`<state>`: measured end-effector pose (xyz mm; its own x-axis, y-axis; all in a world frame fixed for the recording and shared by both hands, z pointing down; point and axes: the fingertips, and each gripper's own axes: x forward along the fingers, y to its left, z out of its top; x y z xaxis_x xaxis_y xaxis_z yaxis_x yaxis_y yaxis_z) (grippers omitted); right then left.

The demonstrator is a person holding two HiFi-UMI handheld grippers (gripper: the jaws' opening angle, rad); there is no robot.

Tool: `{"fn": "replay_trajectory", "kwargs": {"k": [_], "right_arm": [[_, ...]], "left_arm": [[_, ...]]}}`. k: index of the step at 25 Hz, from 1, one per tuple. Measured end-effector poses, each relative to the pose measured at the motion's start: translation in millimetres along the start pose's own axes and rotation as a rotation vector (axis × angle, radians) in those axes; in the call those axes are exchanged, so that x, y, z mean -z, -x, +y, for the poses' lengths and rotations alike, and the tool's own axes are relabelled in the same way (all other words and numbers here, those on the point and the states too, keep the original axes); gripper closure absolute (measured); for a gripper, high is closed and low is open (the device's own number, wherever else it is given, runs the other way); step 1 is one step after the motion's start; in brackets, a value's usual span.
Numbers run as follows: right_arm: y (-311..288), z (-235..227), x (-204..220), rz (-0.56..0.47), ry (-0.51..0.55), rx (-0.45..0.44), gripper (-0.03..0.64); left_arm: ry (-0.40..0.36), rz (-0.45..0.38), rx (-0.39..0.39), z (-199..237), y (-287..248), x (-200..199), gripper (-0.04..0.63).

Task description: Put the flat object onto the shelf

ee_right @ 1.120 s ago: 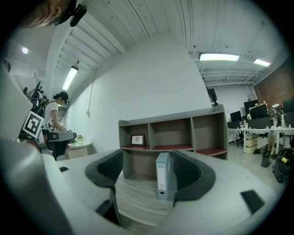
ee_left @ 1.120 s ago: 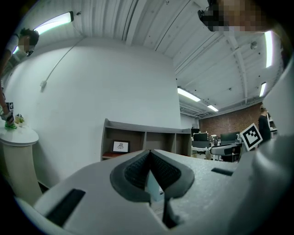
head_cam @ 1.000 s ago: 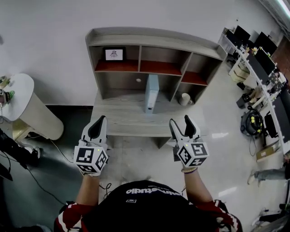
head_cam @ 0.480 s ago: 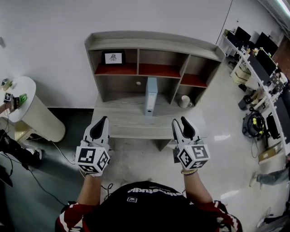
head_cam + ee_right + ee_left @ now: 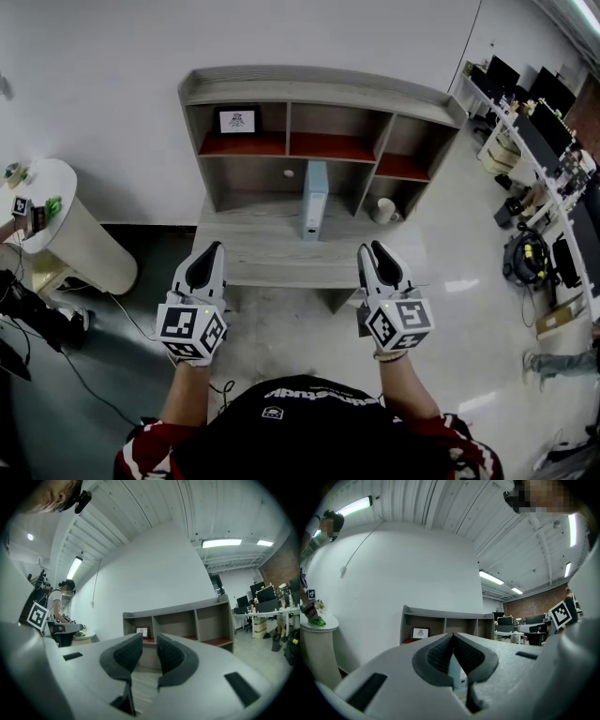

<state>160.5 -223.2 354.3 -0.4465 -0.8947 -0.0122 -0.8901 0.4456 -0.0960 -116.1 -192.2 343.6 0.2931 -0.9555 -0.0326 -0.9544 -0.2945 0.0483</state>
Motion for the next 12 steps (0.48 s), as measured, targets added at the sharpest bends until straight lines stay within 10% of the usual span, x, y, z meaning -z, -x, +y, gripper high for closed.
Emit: {"fn": "replay_trajectory", "kwargs": {"k": [12], "right_arm": [[2.1,7.4,-3.7,0.005,0.037,0.021,0.614]], "left_arm": [[0.002,-0.004,0.007,1.9,4.6,-2.6,0.589]]}}
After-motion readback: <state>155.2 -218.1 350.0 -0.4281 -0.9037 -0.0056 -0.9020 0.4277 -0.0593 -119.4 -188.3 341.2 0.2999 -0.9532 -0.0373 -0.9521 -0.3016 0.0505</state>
